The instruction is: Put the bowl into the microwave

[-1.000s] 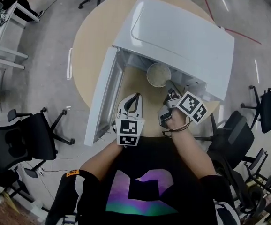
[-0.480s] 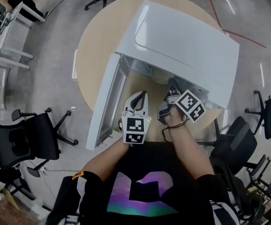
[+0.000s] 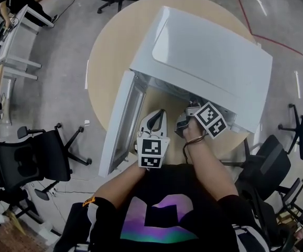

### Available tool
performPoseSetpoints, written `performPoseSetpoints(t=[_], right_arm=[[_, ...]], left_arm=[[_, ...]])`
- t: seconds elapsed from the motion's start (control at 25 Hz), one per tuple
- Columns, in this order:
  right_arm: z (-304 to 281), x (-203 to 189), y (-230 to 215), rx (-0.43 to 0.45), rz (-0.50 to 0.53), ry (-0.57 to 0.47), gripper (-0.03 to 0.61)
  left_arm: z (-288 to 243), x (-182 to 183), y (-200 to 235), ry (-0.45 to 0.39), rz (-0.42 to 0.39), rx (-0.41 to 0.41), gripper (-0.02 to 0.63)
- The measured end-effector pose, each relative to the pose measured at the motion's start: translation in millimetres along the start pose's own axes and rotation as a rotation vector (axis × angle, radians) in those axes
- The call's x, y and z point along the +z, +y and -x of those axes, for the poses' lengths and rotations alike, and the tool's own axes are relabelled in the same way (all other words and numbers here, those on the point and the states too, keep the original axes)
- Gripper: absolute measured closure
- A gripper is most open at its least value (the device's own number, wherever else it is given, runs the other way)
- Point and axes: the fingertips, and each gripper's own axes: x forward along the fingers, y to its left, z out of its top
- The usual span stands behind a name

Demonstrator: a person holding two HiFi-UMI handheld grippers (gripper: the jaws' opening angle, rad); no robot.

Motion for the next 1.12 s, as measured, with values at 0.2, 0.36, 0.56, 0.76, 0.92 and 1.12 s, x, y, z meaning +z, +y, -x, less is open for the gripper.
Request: performPoseSetpoints(t=[0.2, 0.36, 0.56, 0.76, 0.92, 1.12], right_arm=[[-7, 0, -8, -0.033, -0.016, -0.007, 0.537], [-10, 2, -10, -0.042, -0.009, -0.024, 0.537], [-10, 7, -9, -0.041, 0.028, -0.055, 0.537], [-8, 11, -6, -0.061, 0.127, -0.074, 0.537], [-3, 12, -7, -0.080, 0.192, -0.078, 0.537], [12, 8, -4, -0.092, 0.262, -0.077, 0.537]], left_arm=[[-5, 2, 2, 0.003, 0.005, -0.008, 0.566], [-8, 4, 4, 0.001, 0.010, -0.016, 0.566], [-8, 4, 4, -0.002, 0.015, -0.025, 0.566], [-6, 6, 5, -0.013, 0.016, -0.031, 0.566], [-3, 9, 4, -0.027, 0.019, -0.038, 0.566], [5, 15, 3, -0.057, 0.030, -0.050, 0.566]])
